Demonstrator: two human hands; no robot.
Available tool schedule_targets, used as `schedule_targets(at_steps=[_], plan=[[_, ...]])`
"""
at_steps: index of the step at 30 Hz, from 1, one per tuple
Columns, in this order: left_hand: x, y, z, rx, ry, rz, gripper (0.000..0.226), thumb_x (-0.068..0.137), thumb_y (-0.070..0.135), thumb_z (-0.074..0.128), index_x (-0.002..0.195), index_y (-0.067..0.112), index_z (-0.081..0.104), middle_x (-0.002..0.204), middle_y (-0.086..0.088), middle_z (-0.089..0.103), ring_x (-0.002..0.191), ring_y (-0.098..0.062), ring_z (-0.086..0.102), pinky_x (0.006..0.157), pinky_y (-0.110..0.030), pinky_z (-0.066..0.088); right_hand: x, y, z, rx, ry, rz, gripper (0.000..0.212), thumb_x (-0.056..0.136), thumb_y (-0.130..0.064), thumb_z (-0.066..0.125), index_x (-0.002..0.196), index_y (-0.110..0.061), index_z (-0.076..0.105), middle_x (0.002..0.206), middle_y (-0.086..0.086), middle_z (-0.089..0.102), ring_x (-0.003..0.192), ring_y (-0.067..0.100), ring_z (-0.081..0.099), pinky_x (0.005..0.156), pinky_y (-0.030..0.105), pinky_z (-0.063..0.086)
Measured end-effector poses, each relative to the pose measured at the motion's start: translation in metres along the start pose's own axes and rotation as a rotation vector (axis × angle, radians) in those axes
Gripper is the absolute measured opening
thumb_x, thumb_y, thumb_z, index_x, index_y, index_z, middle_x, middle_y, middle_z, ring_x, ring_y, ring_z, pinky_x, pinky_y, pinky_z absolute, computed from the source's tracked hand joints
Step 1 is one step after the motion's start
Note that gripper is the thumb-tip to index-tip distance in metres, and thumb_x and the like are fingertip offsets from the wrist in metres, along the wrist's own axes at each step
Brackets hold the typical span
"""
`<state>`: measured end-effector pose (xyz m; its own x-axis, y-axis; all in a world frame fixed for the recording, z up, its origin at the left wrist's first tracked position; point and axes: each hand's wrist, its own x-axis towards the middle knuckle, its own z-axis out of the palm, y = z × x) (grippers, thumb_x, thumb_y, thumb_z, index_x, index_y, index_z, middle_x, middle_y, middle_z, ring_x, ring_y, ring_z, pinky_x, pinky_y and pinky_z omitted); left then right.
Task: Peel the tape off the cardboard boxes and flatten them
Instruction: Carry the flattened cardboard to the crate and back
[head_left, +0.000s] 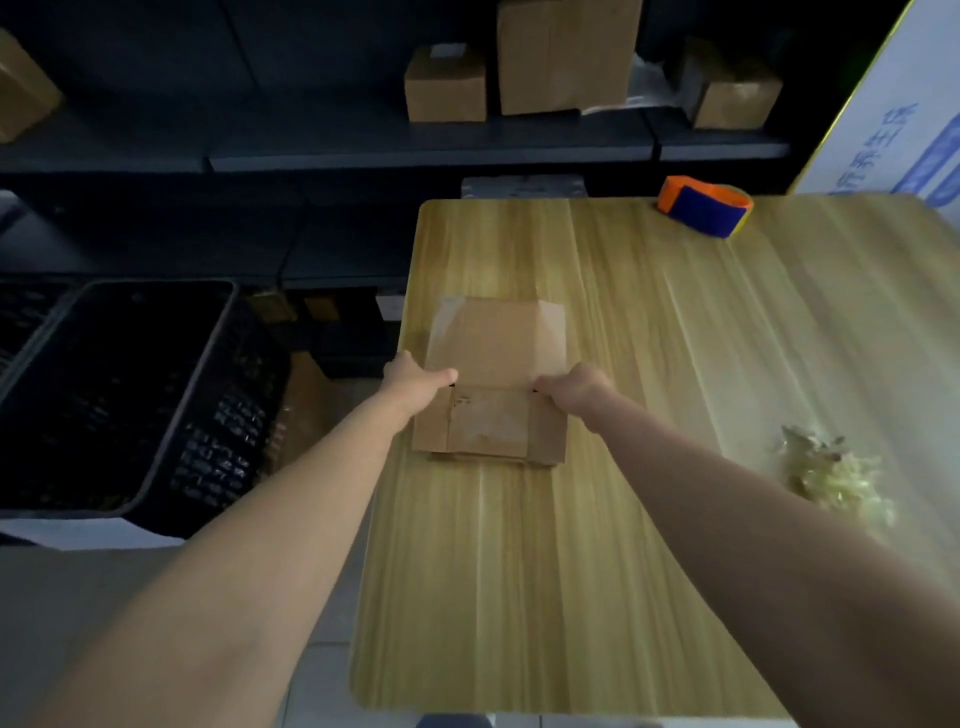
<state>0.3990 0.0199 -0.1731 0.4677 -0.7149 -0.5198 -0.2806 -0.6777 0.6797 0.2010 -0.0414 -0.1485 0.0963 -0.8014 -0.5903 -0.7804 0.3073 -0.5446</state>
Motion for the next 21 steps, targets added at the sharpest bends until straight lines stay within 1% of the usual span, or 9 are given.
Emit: schedule_targets(at_steps=[3,7,10,12,14,15,17,19,21], plan=[[0.020,-0.014,0.006,-0.132,-0.073,-0.066,0.085,0.076,0.048,0.073,0.143,0.010,0.036,0.142,-0.006,0.046,0.125,-0.027,0.047,0.105,-0.045,0.040,0.013,-0.001,0.011,0.142,0.005,0.042,0.058,0.089,-0.042,0.062,0.125,0.002,0.053,0.112,0.012,0.059,0.102,0.029,0.058,0.074,0.032,0.044],[0.036,-0.024,0.012,-0.261,-0.133,-0.122,0.083,0.068,0.051,0.076,0.134,0.010,0.049,0.132,-0.009,0.056,0.119,-0.029,0.054,0.103,-0.047,0.041,0.025,-0.002,0.022,0.285,0.035,0.107,0.054,0.088,-0.041,0.064,0.119,0.002,0.056,0.111,0.014,0.062,0.104,0.030,0.061,0.085,0.036,0.052],[0.048,-0.029,0.013,-0.285,-0.107,-0.125,0.079,0.065,0.051,0.078,0.128,0.009,0.054,0.126,-0.011,0.060,0.114,-0.031,0.057,0.100,-0.049,0.044,0.029,0.000,0.024,0.437,0.021,0.156,0.050,0.088,-0.039,0.065,0.116,0.001,0.059,0.102,0.011,0.063,0.094,0.028,0.063,0.081,0.038,0.055],[0.044,-0.024,0.012,-0.274,-0.059,-0.113,0.068,0.072,0.044,0.077,0.125,0.008,0.054,0.123,-0.011,0.061,0.111,-0.031,0.058,0.099,-0.049,0.045,0.030,0.000,0.024,0.505,0.010,0.165,0.047,0.089,-0.041,0.063,0.114,-0.001,0.059,0.103,0.010,0.064,0.091,0.027,0.063,0.079,0.039,0.055],[0.044,-0.022,0.012,-0.266,-0.009,-0.111,0.060,0.078,0.035,0.075,0.125,0.006,0.052,0.123,-0.011,0.060,0.112,-0.031,0.057,0.099,-0.049,0.045,0.030,-0.001,0.023,0.531,-0.005,0.170,0.052,0.088,-0.049,0.057,0.114,-0.005,0.059,0.105,0.009,0.065,0.090,0.026,0.063,0.081,0.041,0.055],[0.042,-0.021,0.011,-0.269,0.004,-0.126,0.062,0.079,0.033,0.075,0.128,0.006,0.049,0.126,-0.011,0.058,0.114,-0.032,0.055,0.100,-0.050,0.044,0.030,-0.001,0.022,0.541,-0.008,0.179,0.057,0.088,-0.055,0.053,0.117,-0.006,0.058,0.105,0.008,0.064,0.090,0.025,0.062,0.081,0.040,0.054],[0.044,-0.022,0.008,-0.286,0.019,-0.157,0.069,0.079,0.030,0.075,0.136,0.007,0.042,0.134,-0.011,0.052,0.119,-0.033,0.051,0.102,-0.052,0.041,0.028,-0.002,0.023,0.563,-0.004,0.196,0.065,0.090,-0.061,0.042,0.126,-0.008,0.053,0.112,0.008,0.060,0.099,0.027,0.059,0.086,0.041,0.051],[0.047,-0.028,0.004,-0.300,0.040,-0.171,0.069,0.082,0.026,0.072,0.139,0.007,0.037,0.138,-0.011,0.048,0.123,-0.033,0.048,0.104,-0.051,0.039,0.032,-0.001,0.024,0.576,0.026,0.211,0.067,0.094,-0.059,0.035,0.137,-0.009,0.044,0.128,0.011,0.054,0.116,0.031,0.052,0.099,0.045,0.044],[0.051,-0.037,0.002,-0.332,0.034,-0.190,0.069,0.083,0.025,0.072,0.140,0.007,0.037,0.139,-0.012,0.047,0.123,-0.033,0.047,0.104,-0.052,0.039,0.035,0.000,0.024,0.570,0.028,0.227,0.063,0.097,-0.053,0.034,0.140,-0.008,0.040,0.135,0.012,0.049,0.122,0.032,0.048,0.104,0.046,0.040]])
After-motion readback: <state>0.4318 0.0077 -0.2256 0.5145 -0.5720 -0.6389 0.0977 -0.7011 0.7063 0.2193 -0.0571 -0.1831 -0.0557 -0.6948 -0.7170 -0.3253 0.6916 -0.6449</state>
